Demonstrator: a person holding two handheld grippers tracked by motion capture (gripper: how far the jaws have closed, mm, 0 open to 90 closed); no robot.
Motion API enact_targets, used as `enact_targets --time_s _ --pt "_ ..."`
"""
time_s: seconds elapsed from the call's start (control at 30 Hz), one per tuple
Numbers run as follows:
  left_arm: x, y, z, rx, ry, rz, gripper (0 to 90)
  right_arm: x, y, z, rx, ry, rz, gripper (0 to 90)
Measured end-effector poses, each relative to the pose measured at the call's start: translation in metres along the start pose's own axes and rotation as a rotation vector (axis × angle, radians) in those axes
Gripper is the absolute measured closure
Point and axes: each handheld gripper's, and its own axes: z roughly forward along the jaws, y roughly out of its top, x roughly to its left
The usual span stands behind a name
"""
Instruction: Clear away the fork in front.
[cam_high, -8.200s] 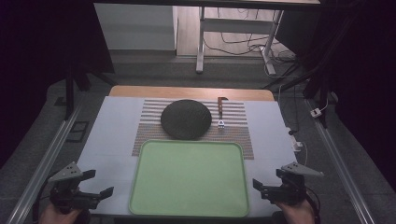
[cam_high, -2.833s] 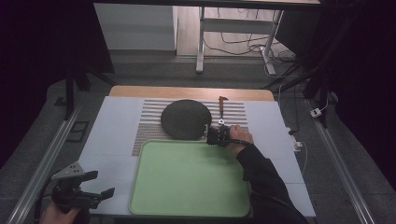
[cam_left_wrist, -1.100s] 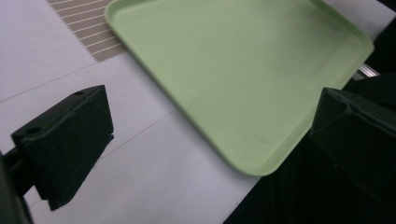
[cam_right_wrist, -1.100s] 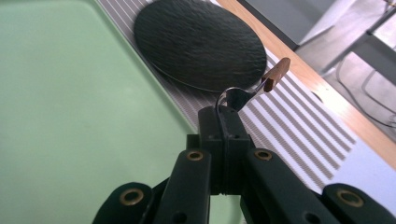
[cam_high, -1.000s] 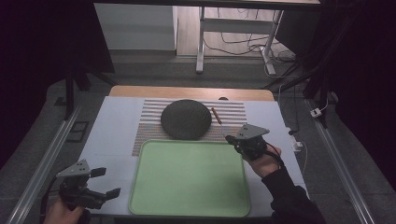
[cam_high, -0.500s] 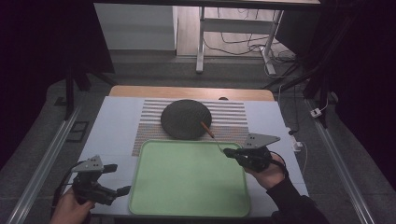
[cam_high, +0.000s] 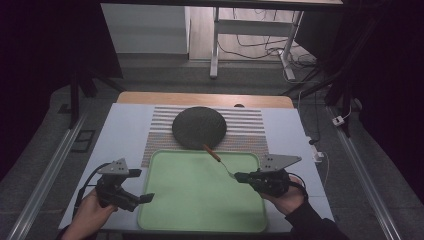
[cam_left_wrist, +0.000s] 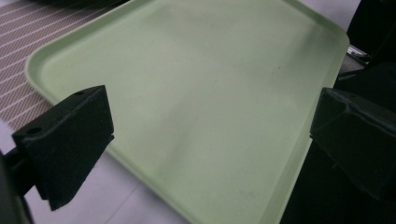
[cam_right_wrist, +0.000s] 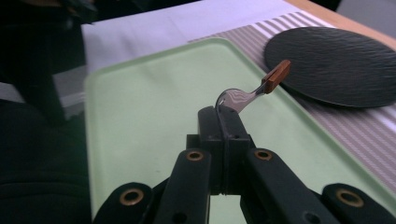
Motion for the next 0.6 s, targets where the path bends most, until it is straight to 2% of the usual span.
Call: enact_targets --time_s 0.23,0.37,0.6 --pt "0.001 0.014 0.014 0.028 -0.036 0.032 0.0 0.011 0.000 0.003 -0.022 0.078 0.008 90.0" --pt "0.000 0.024 0.022 0.048 -0.037 0.083 0.0 0.013 0.000 0.006 -0.028 0.109 0.004 90.0" --pt "-0.001 0.042 0.038 0.082 -0.037 0.142 0.0 0.020 0.003 0.013 -0.033 0.172 -0.028 90.0"
